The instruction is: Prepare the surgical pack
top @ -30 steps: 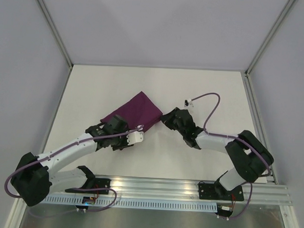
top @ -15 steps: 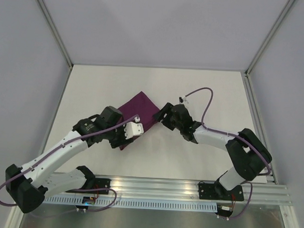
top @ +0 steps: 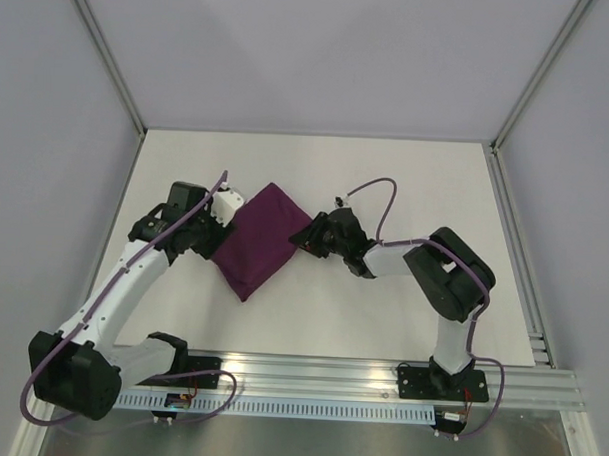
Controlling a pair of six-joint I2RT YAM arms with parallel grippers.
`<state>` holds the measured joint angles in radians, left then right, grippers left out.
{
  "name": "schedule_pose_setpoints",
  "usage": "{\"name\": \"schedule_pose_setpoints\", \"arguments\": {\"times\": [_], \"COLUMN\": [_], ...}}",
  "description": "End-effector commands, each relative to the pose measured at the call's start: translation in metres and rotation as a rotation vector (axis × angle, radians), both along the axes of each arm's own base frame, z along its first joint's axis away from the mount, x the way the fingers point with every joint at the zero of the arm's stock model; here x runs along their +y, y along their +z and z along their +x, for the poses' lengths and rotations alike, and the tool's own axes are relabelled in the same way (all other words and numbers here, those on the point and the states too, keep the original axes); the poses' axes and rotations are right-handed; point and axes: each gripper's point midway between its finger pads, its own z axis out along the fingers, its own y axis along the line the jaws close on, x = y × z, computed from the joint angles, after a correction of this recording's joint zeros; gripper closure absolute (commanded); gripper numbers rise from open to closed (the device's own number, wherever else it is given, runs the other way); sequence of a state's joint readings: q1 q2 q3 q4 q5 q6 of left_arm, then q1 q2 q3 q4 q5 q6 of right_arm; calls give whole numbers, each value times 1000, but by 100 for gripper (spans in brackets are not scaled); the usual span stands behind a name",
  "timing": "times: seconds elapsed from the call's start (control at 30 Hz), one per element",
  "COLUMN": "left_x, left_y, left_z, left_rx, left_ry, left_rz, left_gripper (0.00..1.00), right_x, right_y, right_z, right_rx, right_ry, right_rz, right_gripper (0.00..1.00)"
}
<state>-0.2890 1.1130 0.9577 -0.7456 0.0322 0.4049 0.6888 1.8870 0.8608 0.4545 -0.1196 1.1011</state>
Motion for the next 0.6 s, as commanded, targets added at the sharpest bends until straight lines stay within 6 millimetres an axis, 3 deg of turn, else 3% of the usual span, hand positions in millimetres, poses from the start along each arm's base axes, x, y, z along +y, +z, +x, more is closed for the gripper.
{"name": "schedule_pose_setpoints", "arguments": {"times": [0.0, 0.07, 0.13, 0.27, 0.47, 0.57], "left_x": [24, 39, 43, 42, 44, 46], "left_y": [14, 11, 10, 4, 2, 1], "left_z": [6, 4, 3, -3, -4, -4], "left_rx": [-41, -32, -30, -18, -15, -14], "left_ry": [128, 174, 188, 184, 190, 195], "left_rz": [-17, -11, -20, -31, -23, -18], "left_gripper": [41, 41, 41, 41, 42, 41], "right_x": [30, 34, 39, 25, -31, -78], "right_y": [-9, -16, -11, -4, 4, 3], "right_z": [-14, -11, -5, 9, 36, 50], "right_rx": [17, 1, -15, -21, 3, 7], "right_ry": [151, 195, 217, 172, -16, -181], "right_rz": [9, -26, -35, -17, 48, 70], "right_gripper": [74, 80, 85, 99, 99, 99]}}
